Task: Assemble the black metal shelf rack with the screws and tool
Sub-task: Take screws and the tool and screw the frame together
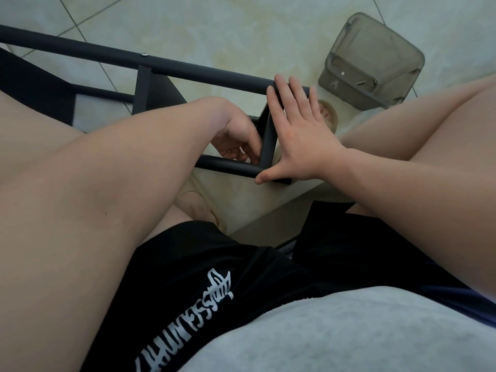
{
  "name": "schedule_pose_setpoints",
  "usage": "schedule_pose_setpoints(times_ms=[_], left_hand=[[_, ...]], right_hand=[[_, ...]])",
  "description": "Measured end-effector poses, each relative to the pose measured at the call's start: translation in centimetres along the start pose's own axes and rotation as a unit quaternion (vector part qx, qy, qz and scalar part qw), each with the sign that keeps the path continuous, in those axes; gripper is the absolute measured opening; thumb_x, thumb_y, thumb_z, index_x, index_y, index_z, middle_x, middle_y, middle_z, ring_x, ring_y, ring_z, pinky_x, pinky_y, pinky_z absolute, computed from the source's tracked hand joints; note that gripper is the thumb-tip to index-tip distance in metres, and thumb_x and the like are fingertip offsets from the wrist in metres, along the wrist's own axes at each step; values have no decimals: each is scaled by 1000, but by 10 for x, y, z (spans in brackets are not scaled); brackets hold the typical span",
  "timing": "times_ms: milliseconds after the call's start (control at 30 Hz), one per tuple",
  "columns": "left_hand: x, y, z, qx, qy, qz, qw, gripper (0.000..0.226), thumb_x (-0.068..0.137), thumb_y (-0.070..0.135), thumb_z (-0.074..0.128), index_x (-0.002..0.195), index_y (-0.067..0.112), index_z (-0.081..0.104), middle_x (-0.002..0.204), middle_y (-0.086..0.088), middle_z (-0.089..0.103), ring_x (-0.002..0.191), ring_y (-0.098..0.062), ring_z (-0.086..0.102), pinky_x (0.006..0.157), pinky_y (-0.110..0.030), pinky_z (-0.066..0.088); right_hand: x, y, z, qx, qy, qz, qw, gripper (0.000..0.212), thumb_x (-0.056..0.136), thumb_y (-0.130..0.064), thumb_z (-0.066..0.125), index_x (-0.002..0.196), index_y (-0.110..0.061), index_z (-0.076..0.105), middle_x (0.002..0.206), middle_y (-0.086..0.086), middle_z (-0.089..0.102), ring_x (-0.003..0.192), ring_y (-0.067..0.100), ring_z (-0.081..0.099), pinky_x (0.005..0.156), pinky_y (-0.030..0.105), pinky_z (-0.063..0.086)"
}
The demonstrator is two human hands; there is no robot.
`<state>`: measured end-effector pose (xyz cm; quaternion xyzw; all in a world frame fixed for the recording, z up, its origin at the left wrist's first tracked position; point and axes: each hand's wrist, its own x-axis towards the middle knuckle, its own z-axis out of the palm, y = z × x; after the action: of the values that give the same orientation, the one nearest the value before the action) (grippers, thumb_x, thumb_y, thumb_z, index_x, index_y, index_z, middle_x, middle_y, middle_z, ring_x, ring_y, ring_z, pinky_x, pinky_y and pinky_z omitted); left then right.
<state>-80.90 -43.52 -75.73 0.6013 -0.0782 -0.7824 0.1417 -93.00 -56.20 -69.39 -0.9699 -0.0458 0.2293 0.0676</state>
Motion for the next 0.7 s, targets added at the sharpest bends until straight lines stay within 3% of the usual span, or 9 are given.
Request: schedule_pose_setpoints(times_ms=[200,400,700], left_hand=[[-2,1,-2,-3,-2,9,1000,18,90,2,60,86,19,63,75,4,63,62,-7,53,59,-19,36],[-4,-2,-4,-27,13,13,999,8,88,14,66,90,20,71,81,8,70,60,-6,53,59,-19,39],[-2,3,2,3,-5,2,1000,14,91,4,59,85,16,63,71,3,59,61,-8,47,63,-20,36]], right_hand=[[0,0,-1,0,-4,2,1000,157,54,-94,63,160,-2,-7,167,20,-18,154,39,-18,124,55,-10],[0,0,0,-3,-2,2,1000,157,54,-95,61,160,-2,-7,167,20,-18,154,38,-18,123,55,-11],[0,0,0,3,-4,0,1000,158,54,-94,63,160,-2,-7,167,20,-18,154,39,-18,124,56,-9]])
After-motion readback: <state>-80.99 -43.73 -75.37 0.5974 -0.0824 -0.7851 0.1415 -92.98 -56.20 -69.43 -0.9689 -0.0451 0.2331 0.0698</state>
